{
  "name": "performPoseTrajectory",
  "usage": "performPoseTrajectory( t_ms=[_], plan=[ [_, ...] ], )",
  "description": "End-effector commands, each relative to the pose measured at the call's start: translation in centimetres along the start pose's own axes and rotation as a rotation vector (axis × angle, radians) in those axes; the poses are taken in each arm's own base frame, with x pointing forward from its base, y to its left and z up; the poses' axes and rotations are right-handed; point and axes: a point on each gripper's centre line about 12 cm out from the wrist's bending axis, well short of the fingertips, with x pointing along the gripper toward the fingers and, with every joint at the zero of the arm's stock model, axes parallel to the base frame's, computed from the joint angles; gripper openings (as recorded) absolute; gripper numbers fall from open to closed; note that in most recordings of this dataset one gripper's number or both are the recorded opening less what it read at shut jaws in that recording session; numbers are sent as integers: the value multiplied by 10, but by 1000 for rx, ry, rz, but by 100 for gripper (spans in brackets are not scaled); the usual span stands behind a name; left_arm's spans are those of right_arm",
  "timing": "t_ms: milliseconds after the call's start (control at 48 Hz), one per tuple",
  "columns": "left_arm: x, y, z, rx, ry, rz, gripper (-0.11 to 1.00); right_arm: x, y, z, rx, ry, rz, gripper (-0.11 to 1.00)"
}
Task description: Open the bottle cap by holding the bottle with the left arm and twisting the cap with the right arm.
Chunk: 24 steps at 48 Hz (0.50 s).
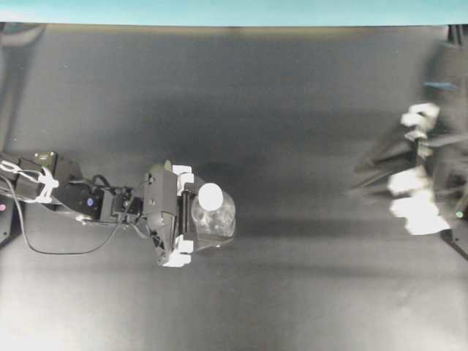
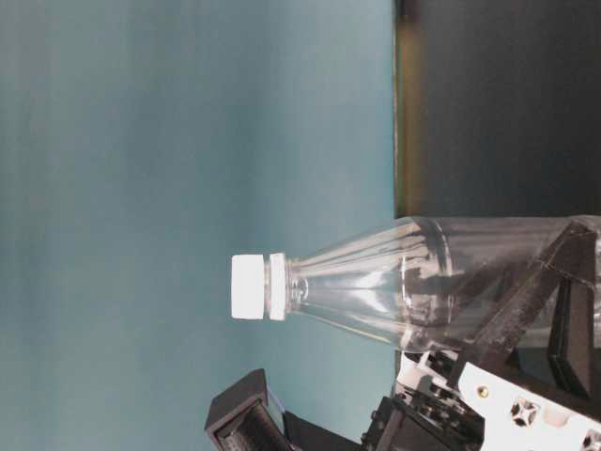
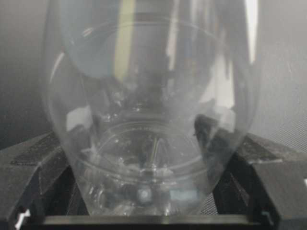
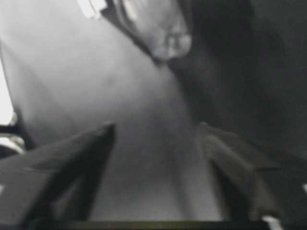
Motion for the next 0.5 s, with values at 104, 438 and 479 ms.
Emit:
performPoseTrajectory(
  t_ms=[104,438,479],
  plan=[
    [1,-3,4,4,-13,-10,81,22,35,44,79,145,0,81],
    [0,-3,3,-2,-10,-9,81,90,56,99,412,306,-78,79],
    [0,-3,3,-1,-10,-10,81,98,57,103,430,307,-87,79]
  ],
)
